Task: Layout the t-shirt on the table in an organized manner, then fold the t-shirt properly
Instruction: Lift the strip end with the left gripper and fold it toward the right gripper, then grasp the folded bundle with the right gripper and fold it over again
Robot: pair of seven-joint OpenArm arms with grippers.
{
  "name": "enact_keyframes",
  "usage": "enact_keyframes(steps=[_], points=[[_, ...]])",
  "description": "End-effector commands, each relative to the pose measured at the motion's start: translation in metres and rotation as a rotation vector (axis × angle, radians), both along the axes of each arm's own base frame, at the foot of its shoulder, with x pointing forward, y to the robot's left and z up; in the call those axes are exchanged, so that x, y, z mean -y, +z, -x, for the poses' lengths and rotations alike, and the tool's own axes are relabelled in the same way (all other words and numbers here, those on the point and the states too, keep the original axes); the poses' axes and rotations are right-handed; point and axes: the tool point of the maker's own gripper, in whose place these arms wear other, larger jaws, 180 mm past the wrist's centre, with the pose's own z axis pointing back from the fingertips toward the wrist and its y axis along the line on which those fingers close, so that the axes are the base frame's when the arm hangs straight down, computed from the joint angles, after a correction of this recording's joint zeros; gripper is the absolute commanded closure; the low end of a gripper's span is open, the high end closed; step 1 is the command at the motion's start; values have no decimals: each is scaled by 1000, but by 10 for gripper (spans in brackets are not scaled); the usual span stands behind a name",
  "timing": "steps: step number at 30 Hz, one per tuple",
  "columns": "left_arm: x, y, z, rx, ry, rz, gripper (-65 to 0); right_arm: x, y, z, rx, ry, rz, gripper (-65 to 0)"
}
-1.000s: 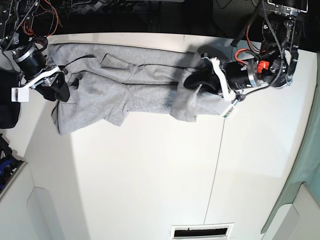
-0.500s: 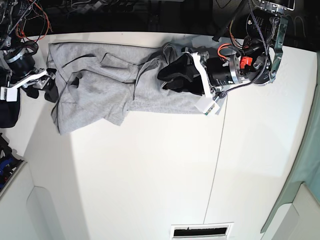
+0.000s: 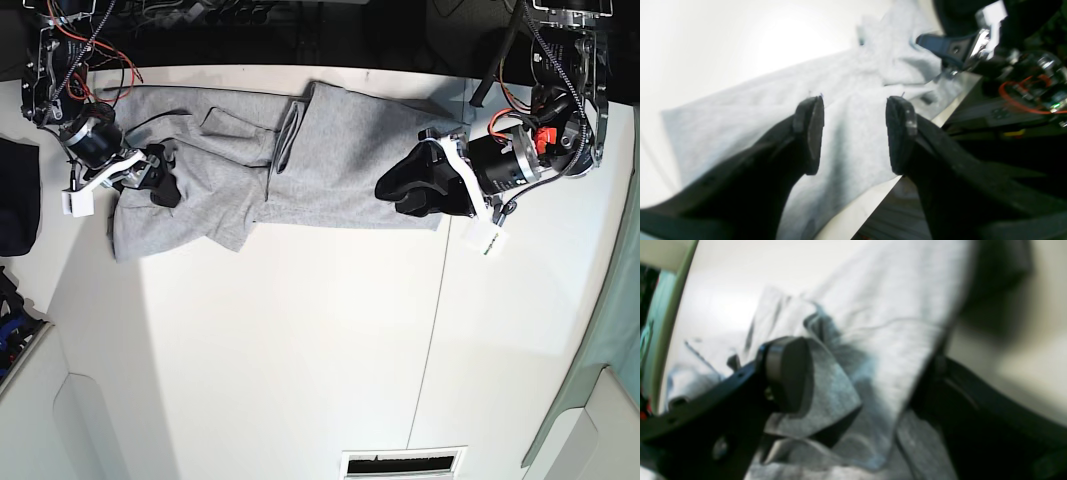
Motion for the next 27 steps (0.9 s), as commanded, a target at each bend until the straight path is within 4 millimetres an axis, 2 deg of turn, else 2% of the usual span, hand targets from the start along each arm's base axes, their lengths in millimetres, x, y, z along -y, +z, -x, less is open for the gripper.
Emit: enact_keyframes(steps=[1, 3, 4, 6, 8, 9, 11, 14, 16, 18, 20, 22, 25, 27], points=[[-3, 11, -4, 36, 6, 15, -322, 1, 4, 2, 6, 15, 14, -444], [-12, 7, -1, 23, 28, 4, -322, 1, 10, 2, 23, 25, 26, -430], [-18, 6, 0, 16, 45, -3, -322, 0, 13, 1, 35, 28, 29, -392], [-32, 3, 2, 10, 84, -26, -322, -1, 21, -3, 59, 32, 33, -233], [-49, -2, 2, 4, 125, -67, -322, 0, 30, -9, 92, 31, 41, -20], [-59, -4, 4, -2, 145, -90, -322, 3, 35, -11, 107, 28, 51, 0], [-75, -9, 9, -11, 177, -125, -322, 15, 46, -16, 139, 9, 84, 0], [-97, -27, 20, -55, 207, -186, -322, 40, 69, -26, 203, -51, 115, 0], [-106, -43, 26, -97, 230, -190, -322, 52, 88, -31, 247, -78, 120, 0], [-108, -56, 31, -137, 259, -159, -322, 50, 110, -36, 298, -72, 95, 0], [-104, -69, 36, -169, 274, -130, -322, 37, 132, -41, 351, -39, 80, 0], [-95, -79, 41, -206, 279, -99, -322, 16, 152, -43, 400, 8, 64, 0], [-82, -86, 43, -227, 286, -62, -322, -36, 169, -41, 439, 111, 18, 0], [-80, -86, 43, -227, 287, -55, -322, -80, 169, -35, 436, 195, -27, 0]])
